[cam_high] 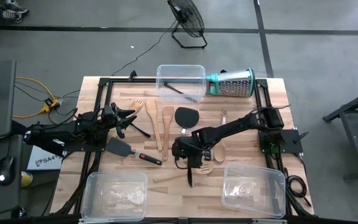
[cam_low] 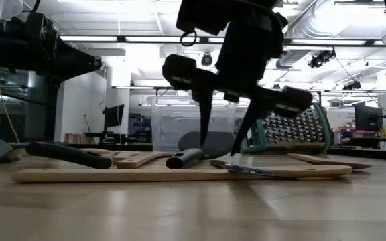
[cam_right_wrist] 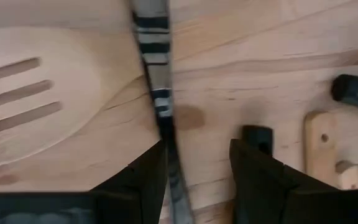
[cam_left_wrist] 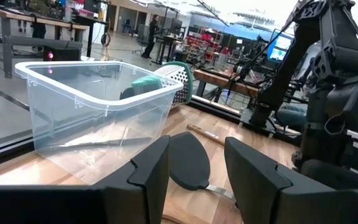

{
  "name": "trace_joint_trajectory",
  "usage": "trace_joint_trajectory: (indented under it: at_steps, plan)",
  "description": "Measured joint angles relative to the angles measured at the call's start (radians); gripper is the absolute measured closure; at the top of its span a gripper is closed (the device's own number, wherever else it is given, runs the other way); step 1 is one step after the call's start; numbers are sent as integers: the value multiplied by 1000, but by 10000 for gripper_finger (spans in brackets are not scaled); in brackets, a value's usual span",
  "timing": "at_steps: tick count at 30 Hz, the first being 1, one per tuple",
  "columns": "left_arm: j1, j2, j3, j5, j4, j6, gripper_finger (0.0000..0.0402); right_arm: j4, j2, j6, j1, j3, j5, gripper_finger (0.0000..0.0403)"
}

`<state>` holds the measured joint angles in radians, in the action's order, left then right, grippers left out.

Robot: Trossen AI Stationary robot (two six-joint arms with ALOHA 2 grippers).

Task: Pick & Place Kitchen Items
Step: Put the black table knife into the top transparent bin

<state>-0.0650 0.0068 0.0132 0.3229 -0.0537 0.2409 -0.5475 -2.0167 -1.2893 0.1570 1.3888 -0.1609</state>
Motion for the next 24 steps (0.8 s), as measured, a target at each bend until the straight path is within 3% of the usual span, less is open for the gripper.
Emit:
trace_joint_trajectory:
  at_steps: [24]
  plan:
    - [0,0,0,0,0,0,249,-30,-59,-24,14,3,-10,275]
